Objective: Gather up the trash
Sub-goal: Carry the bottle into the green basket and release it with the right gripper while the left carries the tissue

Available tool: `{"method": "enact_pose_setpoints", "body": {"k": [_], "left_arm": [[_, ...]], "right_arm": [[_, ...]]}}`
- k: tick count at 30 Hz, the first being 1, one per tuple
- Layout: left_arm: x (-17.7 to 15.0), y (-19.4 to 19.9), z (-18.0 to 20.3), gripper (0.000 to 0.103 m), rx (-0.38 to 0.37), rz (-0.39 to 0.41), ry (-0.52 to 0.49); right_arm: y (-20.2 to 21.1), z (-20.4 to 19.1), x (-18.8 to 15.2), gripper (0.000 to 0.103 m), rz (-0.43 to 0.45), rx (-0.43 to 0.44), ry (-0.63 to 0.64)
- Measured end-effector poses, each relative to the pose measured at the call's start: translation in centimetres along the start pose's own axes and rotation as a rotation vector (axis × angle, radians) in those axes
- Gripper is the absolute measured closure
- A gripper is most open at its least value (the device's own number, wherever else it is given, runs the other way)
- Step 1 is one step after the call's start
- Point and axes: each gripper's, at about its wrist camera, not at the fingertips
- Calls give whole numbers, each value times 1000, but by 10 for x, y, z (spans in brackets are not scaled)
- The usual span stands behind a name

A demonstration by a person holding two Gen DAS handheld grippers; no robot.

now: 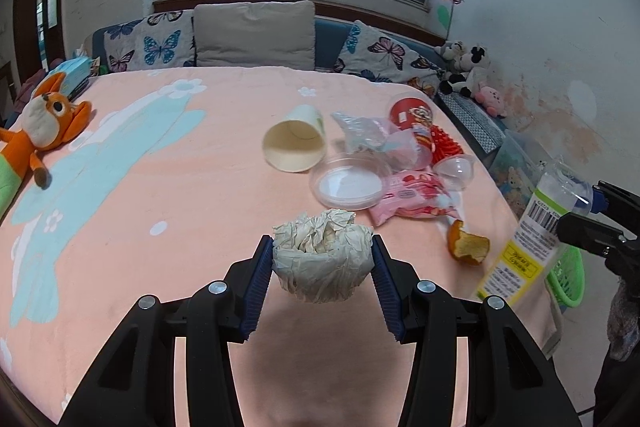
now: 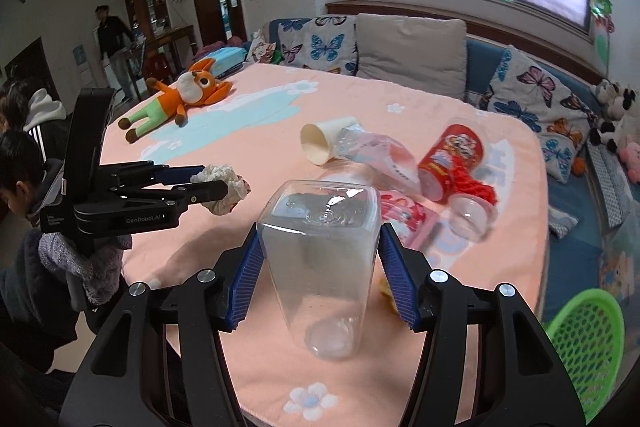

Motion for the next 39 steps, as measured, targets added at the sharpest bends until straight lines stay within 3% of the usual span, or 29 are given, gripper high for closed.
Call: {"method": "enact_pose_setpoints", "body": {"k": [11,24,33,39], "left_arm": [[8,-12,49,56,-90,-7,-50],[10,-38,149,56,-260,-42,-152],[0,-61,229,56,-376,-98,-211],[-4,-75,270,56,-428,-131,-239]], "right_arm": [[51,28,3,45,37,-100,-41],[130,109,-16,45,71,-363,-140],[180,173,-53,45,55,-558,-222],[176,210,-94,45,-5,-632,-299]]}}
Point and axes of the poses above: each gripper's, at about its wrist camera, not at the fingertips, and y roughly against the way its jaws point, z to its right, x to its top, and after that the axes turned 15 degrees about z, right-handed
